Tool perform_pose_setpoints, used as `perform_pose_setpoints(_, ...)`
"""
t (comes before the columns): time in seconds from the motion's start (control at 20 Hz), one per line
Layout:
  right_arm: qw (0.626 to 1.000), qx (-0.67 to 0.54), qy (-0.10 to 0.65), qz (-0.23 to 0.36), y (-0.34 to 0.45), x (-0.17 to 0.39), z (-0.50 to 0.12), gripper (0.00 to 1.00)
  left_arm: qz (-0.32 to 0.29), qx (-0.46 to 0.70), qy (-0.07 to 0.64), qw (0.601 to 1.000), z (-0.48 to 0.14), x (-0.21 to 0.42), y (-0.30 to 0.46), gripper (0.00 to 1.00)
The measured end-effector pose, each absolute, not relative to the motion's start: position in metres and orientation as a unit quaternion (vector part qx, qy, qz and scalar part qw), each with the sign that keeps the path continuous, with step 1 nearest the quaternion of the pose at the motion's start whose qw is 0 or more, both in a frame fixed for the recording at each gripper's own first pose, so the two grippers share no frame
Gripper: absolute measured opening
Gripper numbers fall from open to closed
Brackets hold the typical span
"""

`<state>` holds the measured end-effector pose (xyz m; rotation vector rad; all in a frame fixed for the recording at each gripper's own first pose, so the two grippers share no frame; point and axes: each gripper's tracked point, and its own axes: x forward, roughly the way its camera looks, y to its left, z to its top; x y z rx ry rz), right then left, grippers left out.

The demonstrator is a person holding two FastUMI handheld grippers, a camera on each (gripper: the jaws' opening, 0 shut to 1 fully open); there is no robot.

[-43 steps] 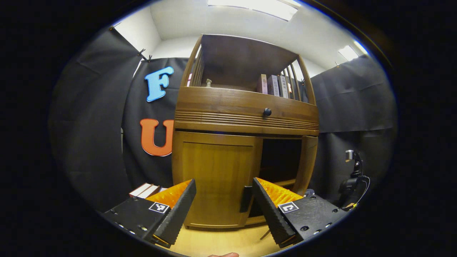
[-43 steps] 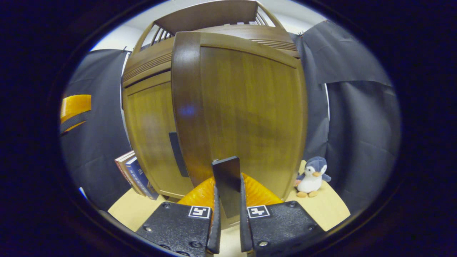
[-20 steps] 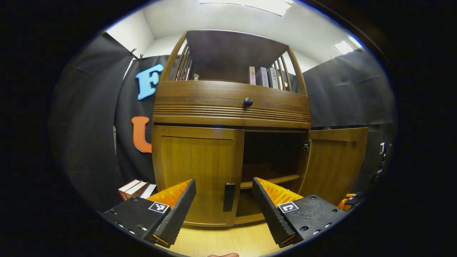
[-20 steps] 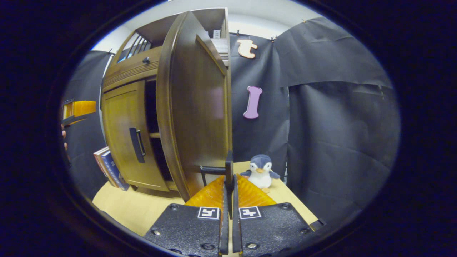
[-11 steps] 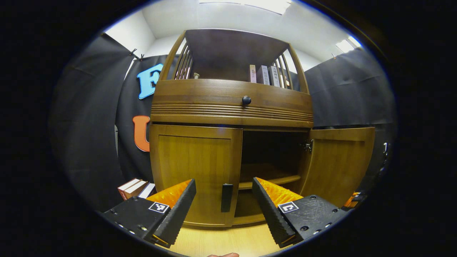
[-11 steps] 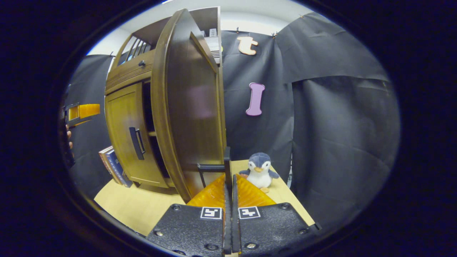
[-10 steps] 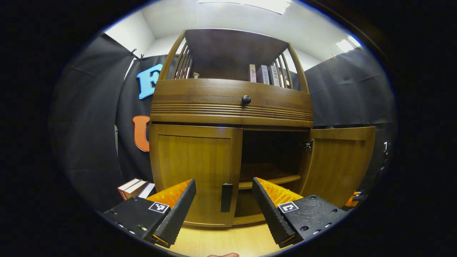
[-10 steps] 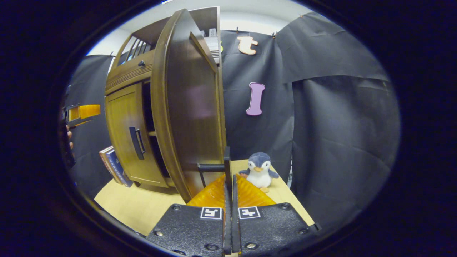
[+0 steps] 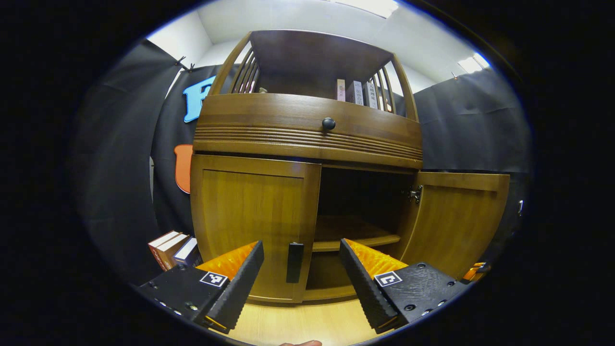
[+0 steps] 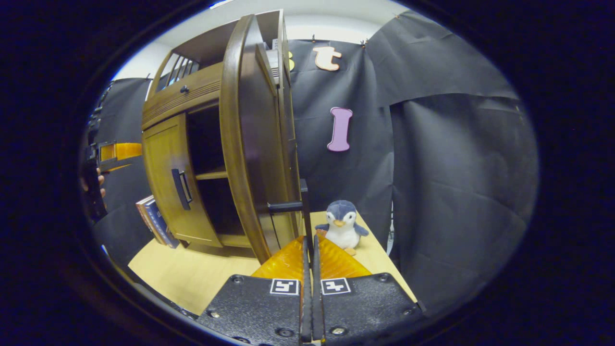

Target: Open the right door of the double-door shoe cabinet with the right hand, and open the left door with the left hand.

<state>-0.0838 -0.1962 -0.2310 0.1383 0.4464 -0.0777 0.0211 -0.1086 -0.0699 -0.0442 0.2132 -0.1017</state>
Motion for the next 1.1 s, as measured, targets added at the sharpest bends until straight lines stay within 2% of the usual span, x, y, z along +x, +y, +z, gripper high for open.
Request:
perform_pose_setpoints(0.25, 0.971, 0.076, 0.215, -0.067, -0.215, -0.1, -0.224, 0.02, -0.057, -0.009, 0.11, 0.992, -0.078, 0.03, -0.114, 0.95)
perform_pose_setpoints(0.5, 0.975, 0.06, 0.187, -0.102, -0.231, -0.111, -0.206, 0.04, -0.054, 0.007, 0.108, 0.993, -0.095, 0.05, -0.113, 0.95)
perform_pose_setpoints(0.65, 0.978, 0.051, 0.156, -0.129, -0.24, -0.115, -0.186, 0.04, -0.038, 0.034, 0.118, 0.992, -0.12, 0.069, -0.103, 0.95)
perform_pose_setpoints(0.8, 0.978, 0.051, 0.128, -0.154, -0.251, -0.118, -0.167, 0.04, -0.055, 0.037, 0.136, 0.989, -0.153, 0.092, -0.106, 0.95)
perform_pose_setpoints(1.0, 0.976, 0.054, 0.118, -0.172, -0.257, -0.125, -0.156, 0.18, -0.057, 0.022, 0.161, 0.985, -0.184, 0.114, -0.103, 0.95)
perform_pose_setpoints(1.05, 0.976, 0.055, 0.117, -0.174, -0.256, -0.127, -0.154, 0.29, -0.053, 0.019, 0.163, 0.985, -0.188, 0.119, -0.1, 0.95)
perform_pose_setpoints(1.1, 0.977, 0.056, 0.113, -0.171, -0.254, -0.128, -0.15, 0.29, -0.047, 0.018, 0.167, 0.985, -0.194, 0.124, -0.097, 0.95)
